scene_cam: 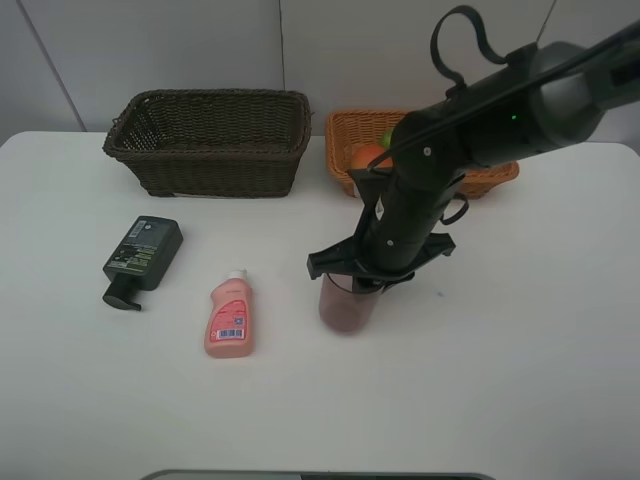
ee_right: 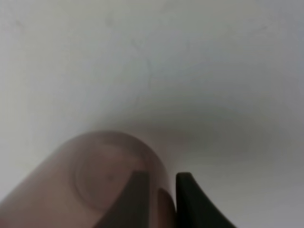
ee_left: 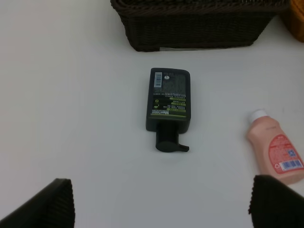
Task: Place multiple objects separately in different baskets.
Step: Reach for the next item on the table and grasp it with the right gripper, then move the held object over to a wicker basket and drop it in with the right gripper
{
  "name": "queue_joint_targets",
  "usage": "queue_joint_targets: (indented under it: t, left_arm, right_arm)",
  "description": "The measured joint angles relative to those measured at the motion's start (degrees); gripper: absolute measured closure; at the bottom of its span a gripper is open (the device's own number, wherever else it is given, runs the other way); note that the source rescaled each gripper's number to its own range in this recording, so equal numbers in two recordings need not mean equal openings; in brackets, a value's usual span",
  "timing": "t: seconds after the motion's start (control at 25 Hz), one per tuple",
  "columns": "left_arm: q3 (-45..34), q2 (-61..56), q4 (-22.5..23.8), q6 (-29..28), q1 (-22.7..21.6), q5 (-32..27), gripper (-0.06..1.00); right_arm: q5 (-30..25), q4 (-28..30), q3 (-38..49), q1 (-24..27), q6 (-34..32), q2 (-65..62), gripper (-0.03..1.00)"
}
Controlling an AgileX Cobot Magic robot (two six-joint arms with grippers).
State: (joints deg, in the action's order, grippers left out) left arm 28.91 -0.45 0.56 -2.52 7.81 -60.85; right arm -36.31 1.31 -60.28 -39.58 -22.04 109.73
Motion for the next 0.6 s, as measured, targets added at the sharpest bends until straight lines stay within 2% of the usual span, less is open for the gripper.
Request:
queue_joint_targets:
  t: [0.6]
  left_arm:
    - [0.0, 0.0, 0.0, 0.0, 0.0, 0.0, 0.10]
  right_arm:
    - [0.0, -0.8, 0.0, 0.0, 0.0, 0.0, 0.97]
